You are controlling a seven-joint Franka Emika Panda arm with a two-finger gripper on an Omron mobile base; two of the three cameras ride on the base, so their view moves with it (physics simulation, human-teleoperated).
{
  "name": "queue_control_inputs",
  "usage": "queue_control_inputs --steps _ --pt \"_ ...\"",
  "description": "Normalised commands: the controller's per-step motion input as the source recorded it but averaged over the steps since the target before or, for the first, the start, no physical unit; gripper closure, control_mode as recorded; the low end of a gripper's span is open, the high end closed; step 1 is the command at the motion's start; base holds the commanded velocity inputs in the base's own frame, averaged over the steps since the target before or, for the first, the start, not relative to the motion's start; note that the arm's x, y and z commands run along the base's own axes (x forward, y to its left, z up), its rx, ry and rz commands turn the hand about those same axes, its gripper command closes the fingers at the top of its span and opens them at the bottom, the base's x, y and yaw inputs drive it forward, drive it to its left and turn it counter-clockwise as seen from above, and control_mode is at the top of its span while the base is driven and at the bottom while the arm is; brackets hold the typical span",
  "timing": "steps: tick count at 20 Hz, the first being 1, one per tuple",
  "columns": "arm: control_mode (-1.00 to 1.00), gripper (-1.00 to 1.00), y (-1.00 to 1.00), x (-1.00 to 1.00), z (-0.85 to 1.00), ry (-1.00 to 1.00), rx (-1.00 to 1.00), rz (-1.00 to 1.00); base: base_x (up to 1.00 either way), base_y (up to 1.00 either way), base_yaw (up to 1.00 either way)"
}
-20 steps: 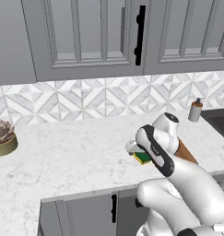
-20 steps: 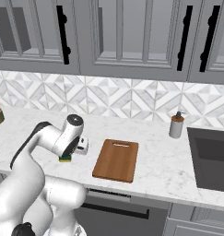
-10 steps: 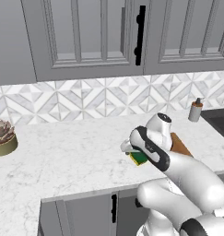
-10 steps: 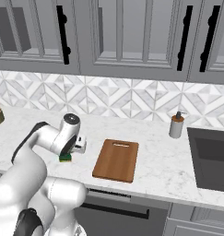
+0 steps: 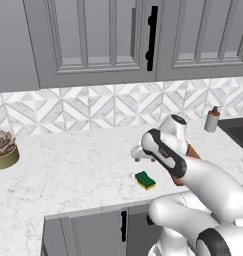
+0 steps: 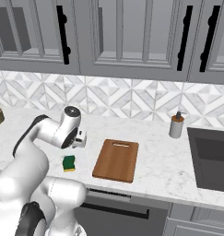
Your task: Pick up the sponge from the counter and clean the cutting board by briefly scrubbing or pressing down on the cutting board. Once finished, release the sponge.
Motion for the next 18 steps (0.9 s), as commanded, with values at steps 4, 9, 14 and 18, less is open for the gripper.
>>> queue_control_inputs --steps 4,9,14,18 --pt "-1.0 -1.0 -0.1 -0.4 0.91 -0.02 -0.03 0.0 0.0 0.0 0.0" --pt "-1.0 -1.0 -0.22 -0.91 0.78 0.0 -0.05 0.0 0.0 0.0 0.0" --pt "-1.0 -1.0 -0.57 -1.0 0.41 -0.03 -0.05 0.0 0.0 0.0 0.0" --pt "-1.0 -1.0 -0.57 -1.0 0.45 -0.14 -0.01 0.0 0.0 0.0 0.0"
